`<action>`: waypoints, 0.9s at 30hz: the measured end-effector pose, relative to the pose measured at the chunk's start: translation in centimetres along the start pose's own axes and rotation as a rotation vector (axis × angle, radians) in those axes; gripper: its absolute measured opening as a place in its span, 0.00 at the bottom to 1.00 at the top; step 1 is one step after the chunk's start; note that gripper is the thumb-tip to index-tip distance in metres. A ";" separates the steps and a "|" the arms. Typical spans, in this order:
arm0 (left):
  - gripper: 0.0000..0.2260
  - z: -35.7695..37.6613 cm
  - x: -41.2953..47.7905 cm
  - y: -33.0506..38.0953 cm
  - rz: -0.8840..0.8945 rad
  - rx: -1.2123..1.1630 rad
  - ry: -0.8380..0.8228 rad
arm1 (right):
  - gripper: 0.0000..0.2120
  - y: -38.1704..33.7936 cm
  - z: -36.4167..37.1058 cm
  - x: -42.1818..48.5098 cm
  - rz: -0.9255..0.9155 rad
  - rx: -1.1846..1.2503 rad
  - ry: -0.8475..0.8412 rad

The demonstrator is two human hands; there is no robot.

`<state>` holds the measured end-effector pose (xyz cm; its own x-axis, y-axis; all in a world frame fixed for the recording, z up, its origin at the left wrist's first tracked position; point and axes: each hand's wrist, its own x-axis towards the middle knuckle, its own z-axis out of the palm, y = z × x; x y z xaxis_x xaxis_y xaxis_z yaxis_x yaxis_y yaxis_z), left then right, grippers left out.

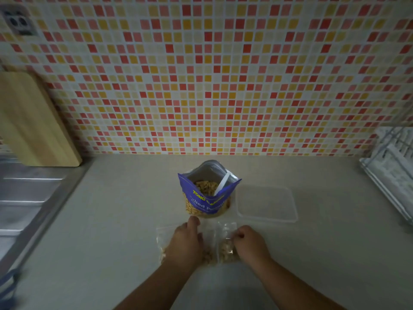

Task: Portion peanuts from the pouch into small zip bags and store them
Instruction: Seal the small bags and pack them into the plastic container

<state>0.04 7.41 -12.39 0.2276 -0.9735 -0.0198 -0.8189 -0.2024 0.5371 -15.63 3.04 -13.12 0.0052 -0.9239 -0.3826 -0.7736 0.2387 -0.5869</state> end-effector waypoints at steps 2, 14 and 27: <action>0.18 -0.3 -0.2 0.1 0.016 -0.017 0.029 | 0.07 0.0 -0.4 -0.3 -0.039 0.073 0.015; 0.06 -11.3 -2.1 7.9 0.064 -0.981 0.154 | 0.12 -6.4 -8.5 -7.5 -0.469 0.645 0.062; 0.07 -18.0 -3.3 11.5 0.393 -0.765 0.390 | 0.04 -13.5 -16.6 -12.8 -0.966 0.033 0.382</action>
<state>-0.69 10.24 9.05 0.2828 -0.8250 0.4893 -0.3377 0.3918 0.8558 -15.81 6.64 11.53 0.4076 -0.7580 0.5093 -0.5290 -0.6506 -0.5449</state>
